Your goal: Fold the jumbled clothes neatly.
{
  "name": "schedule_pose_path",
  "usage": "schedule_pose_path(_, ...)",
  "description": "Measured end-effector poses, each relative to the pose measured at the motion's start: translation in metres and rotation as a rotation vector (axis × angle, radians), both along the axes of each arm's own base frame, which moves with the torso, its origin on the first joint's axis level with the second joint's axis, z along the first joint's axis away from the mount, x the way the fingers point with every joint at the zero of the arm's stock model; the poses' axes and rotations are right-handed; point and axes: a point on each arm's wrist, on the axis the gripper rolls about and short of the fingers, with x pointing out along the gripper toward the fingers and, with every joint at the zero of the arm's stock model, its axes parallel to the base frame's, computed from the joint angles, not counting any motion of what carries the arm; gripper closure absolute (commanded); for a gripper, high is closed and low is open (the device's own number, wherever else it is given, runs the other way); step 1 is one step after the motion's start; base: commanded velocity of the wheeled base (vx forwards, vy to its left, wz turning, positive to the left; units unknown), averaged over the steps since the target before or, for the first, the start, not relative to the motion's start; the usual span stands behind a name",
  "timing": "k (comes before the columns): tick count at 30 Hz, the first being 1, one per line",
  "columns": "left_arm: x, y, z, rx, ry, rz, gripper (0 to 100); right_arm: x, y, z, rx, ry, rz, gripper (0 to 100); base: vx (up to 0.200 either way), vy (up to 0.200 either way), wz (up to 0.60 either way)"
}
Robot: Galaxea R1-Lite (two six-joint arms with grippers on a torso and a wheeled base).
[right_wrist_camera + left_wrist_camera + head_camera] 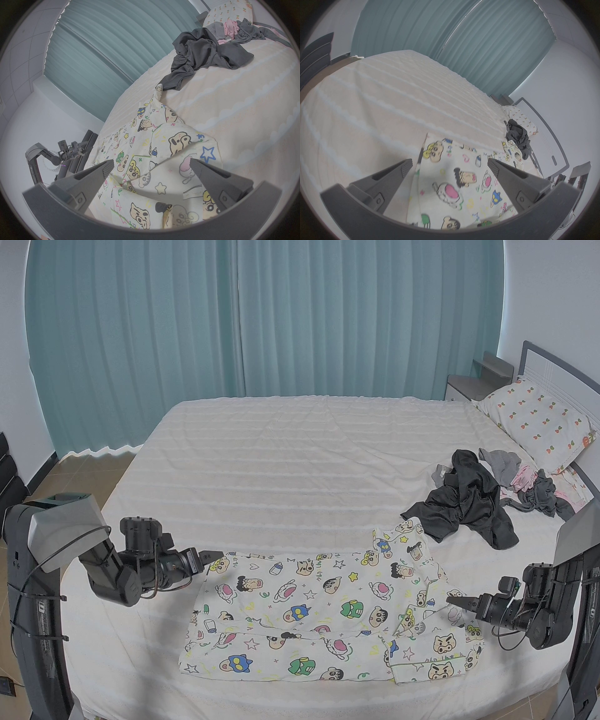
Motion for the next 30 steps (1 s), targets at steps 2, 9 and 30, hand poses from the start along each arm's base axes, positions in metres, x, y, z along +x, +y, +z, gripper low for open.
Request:
schedule_pose_path(2, 0.01, -0.004, 0.002, 0.024, 0.005, -0.018, 0, -0.001, 0.001, 0.0, -0.001, 0.005, 0.001, 0, 0.0, 0.0, 0.0)
schedule_pose_path(9, 0.034, -0.016, -0.011, 0.097, 0.009, -0.079, 0, -0.005, 0.004, 0.0, -0.019, 0.022, -0.013, 0, 0.0, 0.0, 0.0)
schedule_pose_path(30, 0.057, -0.025, -0.041, 0.171, 0.074, -0.082, 100, -0.007, 0.009, 0.001, -0.026, 0.025, 0.0, 0, 0.0, 0.0, 0.0)
